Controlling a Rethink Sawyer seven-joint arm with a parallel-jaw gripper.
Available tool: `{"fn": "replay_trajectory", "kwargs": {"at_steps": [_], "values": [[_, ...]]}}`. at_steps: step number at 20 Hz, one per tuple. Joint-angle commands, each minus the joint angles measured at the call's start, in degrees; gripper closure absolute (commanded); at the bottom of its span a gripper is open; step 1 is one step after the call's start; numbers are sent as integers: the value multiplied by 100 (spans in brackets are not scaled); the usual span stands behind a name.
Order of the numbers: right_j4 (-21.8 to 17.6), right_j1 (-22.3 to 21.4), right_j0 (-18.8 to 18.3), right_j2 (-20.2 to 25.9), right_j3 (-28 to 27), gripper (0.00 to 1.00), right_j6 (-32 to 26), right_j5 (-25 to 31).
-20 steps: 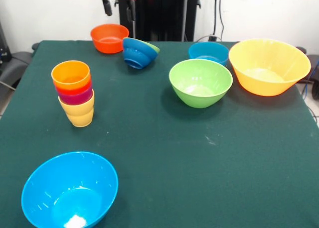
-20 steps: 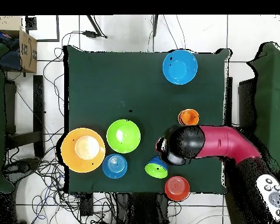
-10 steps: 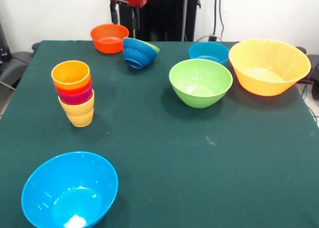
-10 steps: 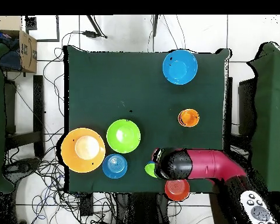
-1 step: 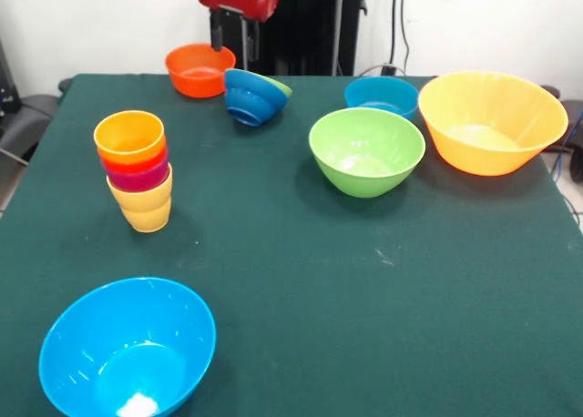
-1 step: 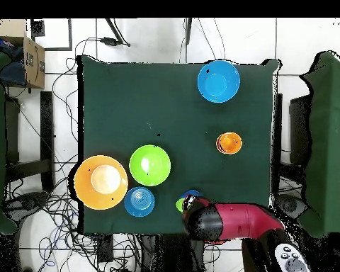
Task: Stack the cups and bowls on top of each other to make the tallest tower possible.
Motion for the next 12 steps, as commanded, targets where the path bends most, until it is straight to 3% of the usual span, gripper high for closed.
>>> {"fn": "replay_trajectory", "kwargs": {"at_steps": [1,8,12], "values": [[-661,421,323,-234,532,0,234,-447],[-1507,324,771,-291,594,0,18,-792],[-2098,453,1356,-647,273,0,276,-1043]]}}
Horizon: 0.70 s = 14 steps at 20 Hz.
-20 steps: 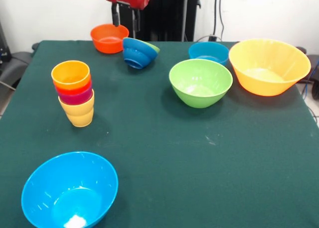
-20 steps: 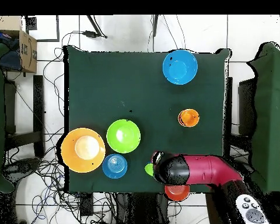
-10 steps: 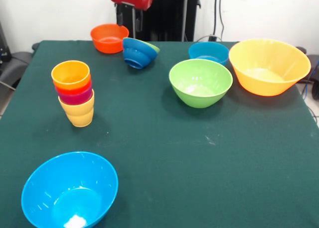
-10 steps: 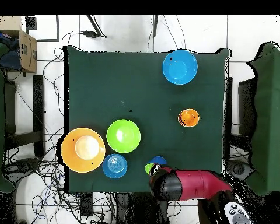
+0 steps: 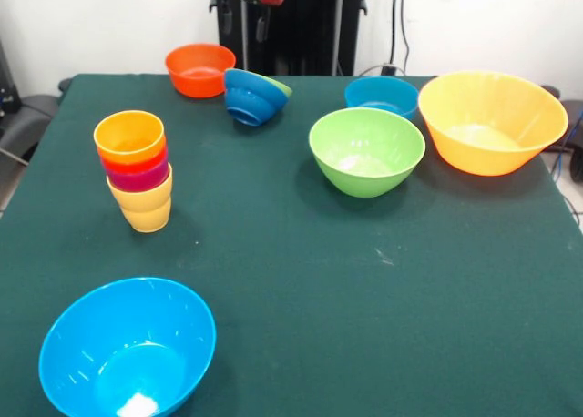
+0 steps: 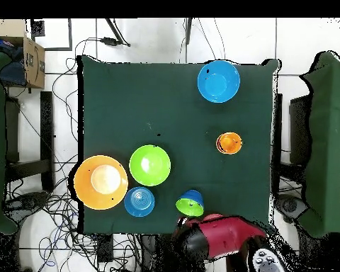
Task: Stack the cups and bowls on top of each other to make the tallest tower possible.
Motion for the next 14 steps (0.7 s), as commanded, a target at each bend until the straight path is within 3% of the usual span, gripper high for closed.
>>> {"fn": "replay_trajectory", "kwargs": {"at_steps": [1,8,12,14], "values": [[-1184,395,1048,-420,-205,0,464,-976],[-1645,526,1761,-1132,-795,0,718,-1208],[-1887,1102,2715,-2253,-1340,0,1175,-2105],[-1588,1544,3162,-2903,-1554,0,1108,-2694]]}}
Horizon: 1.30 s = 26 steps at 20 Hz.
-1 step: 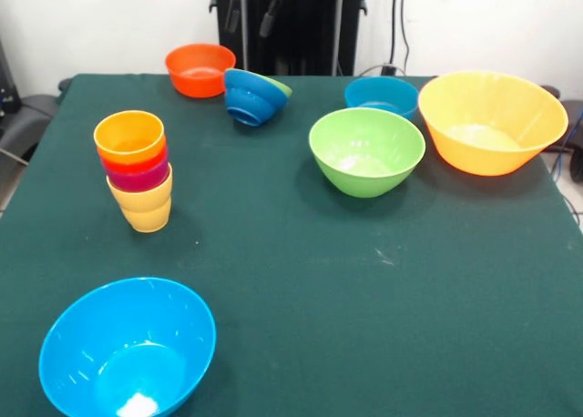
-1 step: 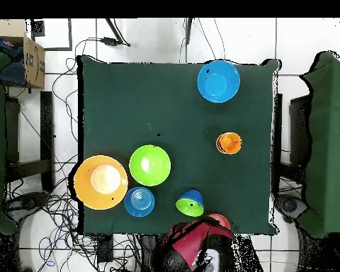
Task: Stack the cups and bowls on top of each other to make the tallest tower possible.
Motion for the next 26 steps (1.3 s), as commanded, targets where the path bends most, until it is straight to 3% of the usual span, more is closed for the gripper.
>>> {"fn": "replay_trajectory", "kwargs": {"at_steps": [1,7,11,21,26], "values": [[-43,1386,1107,-1551,-1199,0,1000,-1744],[1675,2668,1494,-2717,-1215,0,-273,-3562],[2471,3234,1499,-2903,-1116,0,-704,-4441],[3253,4266,1670,-3169,-1220,0,-788,-5178],[3217,4434,1767,-3143,-1241,0,-551,-5214]]}}
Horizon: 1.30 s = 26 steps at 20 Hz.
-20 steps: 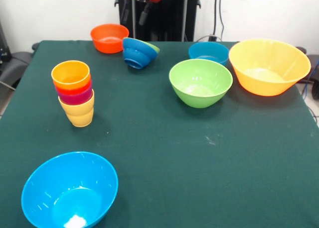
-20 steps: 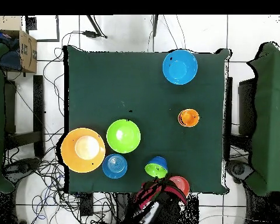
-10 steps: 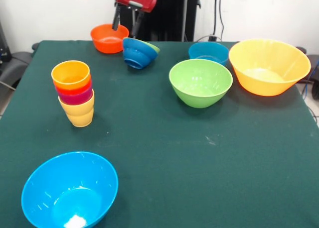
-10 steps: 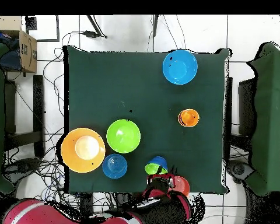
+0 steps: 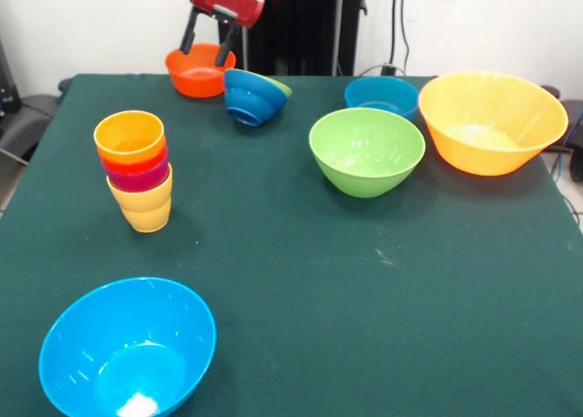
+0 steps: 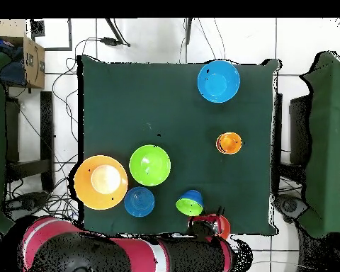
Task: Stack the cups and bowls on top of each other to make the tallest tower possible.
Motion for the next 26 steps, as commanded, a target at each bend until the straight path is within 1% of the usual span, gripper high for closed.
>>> {"fn": "replay_trajectory", "kwargs": {"at_steps": [1,4,10,14,20,24,26], "values": [[365,701,205,262,-614,0,-481,-219],[356,718,275,253,-589,0,-355,-166],[172,609,383,371,-515,0,-106,76],[239,577,531,411,-403,0,-7,199],[483,673,815,509,-221,0,123,246],[517,697,919,553,-112,0,227,307],[614,786,967,562,-82,0,248,244]]}}
